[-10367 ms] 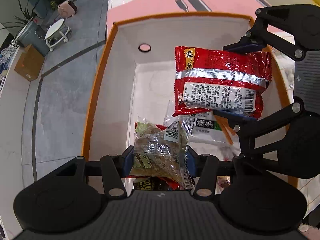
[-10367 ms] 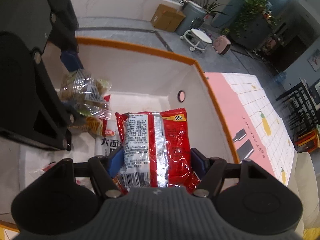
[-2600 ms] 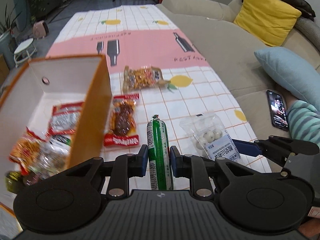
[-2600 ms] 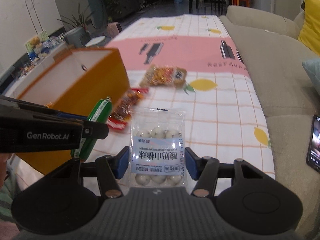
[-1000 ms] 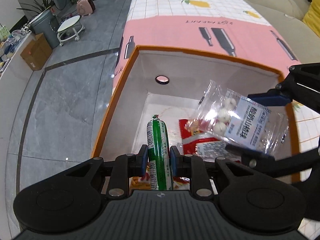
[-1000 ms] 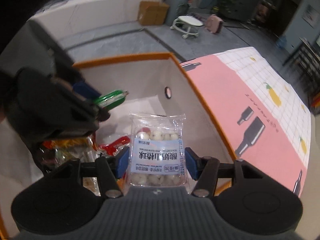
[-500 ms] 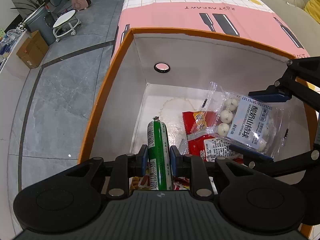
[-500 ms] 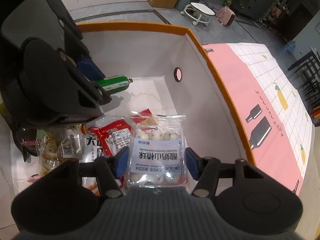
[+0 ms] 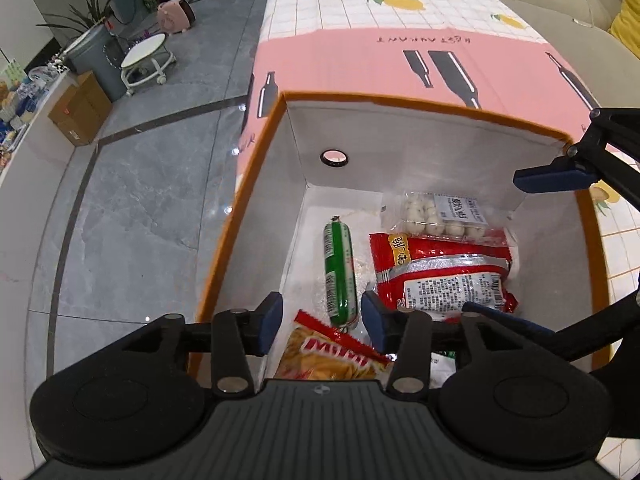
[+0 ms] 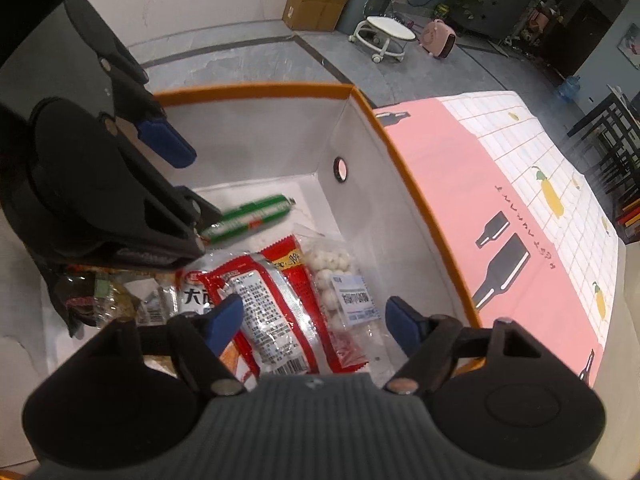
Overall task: Organize snacks
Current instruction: 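Open both tools to drop the sausage and white-ball bag into the box, then move both tools back from the box to the remaining snacks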
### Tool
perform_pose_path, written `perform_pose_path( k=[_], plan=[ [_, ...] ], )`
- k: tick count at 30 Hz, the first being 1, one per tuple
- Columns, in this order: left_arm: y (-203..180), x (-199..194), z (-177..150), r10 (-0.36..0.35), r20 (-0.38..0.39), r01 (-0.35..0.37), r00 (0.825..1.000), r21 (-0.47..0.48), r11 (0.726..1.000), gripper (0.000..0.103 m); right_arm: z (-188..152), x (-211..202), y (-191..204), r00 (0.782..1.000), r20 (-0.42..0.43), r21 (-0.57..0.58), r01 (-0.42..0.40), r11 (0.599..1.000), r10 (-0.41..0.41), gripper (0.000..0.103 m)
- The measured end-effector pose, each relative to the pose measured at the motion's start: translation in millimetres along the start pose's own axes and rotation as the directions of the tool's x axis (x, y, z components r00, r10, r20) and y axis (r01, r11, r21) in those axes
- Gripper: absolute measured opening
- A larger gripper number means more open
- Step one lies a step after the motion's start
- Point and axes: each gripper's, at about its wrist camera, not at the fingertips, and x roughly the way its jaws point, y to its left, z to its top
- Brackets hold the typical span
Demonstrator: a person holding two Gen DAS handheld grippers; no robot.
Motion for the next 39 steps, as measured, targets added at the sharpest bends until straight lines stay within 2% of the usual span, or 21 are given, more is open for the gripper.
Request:
perform_pose_path(
  k=[5,9,13,20,23,26,28,32,38,39],
  plan=[
    [-1.2,-21.5,-1.5,0.011,0.022,-0.012,1.000,0.003,1.000,0.058,-4.8,-23.0,3.7,0.999,0.046,0.013,-0.001,1.000,0.000,0.077],
    [-10.0,-53.1,-5.8,0.042,0.103,-0.045,0.994,0.029,0.999,0.062,-10.3,-50.1,1.6,0.996,0.090,0.043,0.002,0.999,-0.006,0.077],
    [-22.9,-89.3,-11.3,0.050,0.192,-0.059,0.980,0.039,0.998,0.062,-24.2,-84.8,-4.7,0.987,0.161,0.113,0.005,0.994,-0.023,0.077],
    [-61.9,-146.6,-26.9,-0.047,0.358,0.027,0.933,0.061,0.998,0.059,-68.8,-146.4,-19.5,0.950,0.290,0.294,0.023,0.955,-0.113,0.077],
    [-81.8,-157.9,-34.0,-0.099,0.387,0.079,0.917,0.069,0.995,0.059,-98.3,-163.2,-23.4,0.936,0.310,0.367,0.046,0.929,-0.168,0.077],
    [-105.5,-158.7,-41.1,-0.127,0.401,0.099,0.907,0.091,0.991,0.059,-130.4,-171.3,-23.9,0.927,0.306,0.425,0.069,0.903,-0.215,0.077],
    [-120.9,-154.2,-45.4,-0.134,0.401,0.101,0.906,0.103,0.990,0.056,-152.2,-173.3,-23.5,0.926,0.293,0.474,0.077,0.877,-0.239,0.076],
    [-147.3,-139.6,-53.6,-0.164,0.371,0.131,0.914,0.114,0.985,0.052,-188.5,-169.8,-20.1,0.924,0.250,0.547,0.112,0.830,-0.290,0.076],
    [-177.6,-103.2,-63.9,-0.134,0.356,0.112,0.925,0.083,0.990,0.045,-227.8,-148.6,-26.2,0.934,0.194,0.636,0.113,0.763,-0.300,0.075],
    [-182.2,-95.3,-64.0,-0.130,0.346,0.110,0.929,0.079,0.991,0.044,-232.1,-142.5,-27.8,0.935,0.189,0.650,0.110,0.752,-0.300,0.072]
  ],
)
